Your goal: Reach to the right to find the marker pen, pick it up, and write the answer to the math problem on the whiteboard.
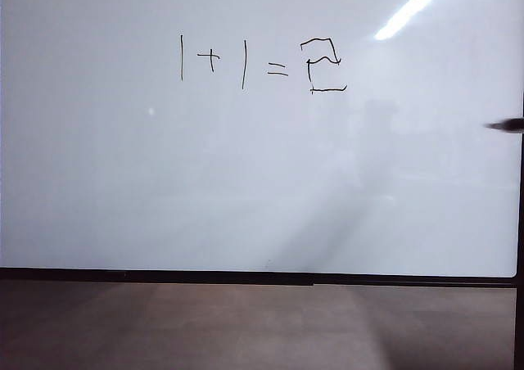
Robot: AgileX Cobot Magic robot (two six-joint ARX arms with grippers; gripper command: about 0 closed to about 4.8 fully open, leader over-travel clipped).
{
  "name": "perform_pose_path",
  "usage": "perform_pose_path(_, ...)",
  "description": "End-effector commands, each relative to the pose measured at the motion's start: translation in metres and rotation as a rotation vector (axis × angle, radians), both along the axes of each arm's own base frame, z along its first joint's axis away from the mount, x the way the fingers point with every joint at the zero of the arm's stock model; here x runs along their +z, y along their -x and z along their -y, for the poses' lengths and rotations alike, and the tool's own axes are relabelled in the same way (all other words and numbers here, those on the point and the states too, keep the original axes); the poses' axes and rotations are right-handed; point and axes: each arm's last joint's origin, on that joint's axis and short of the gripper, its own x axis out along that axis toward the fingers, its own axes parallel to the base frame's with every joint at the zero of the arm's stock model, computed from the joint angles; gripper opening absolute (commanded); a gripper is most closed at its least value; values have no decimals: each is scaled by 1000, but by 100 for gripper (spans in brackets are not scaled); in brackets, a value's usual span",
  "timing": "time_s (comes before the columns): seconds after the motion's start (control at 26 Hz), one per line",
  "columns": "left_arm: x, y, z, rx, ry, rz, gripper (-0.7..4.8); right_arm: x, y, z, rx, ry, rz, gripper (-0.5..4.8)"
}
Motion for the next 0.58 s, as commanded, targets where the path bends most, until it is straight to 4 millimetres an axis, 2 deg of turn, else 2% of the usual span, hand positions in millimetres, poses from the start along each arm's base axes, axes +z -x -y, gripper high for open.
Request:
perform_pose_path(0.04,-2,0,-3,25,4,-13,-5,3,-1,11,-121,-5,27,-5)
perform_pose_path(0.19,-1,0,-3,41,2,-12,-5,1,-2,19,-205,-4,20,-5)
perform_pose_path(0.58,-2,0,-3,41,2,-12,-5,0,-2,18,-200,-4,19,-5)
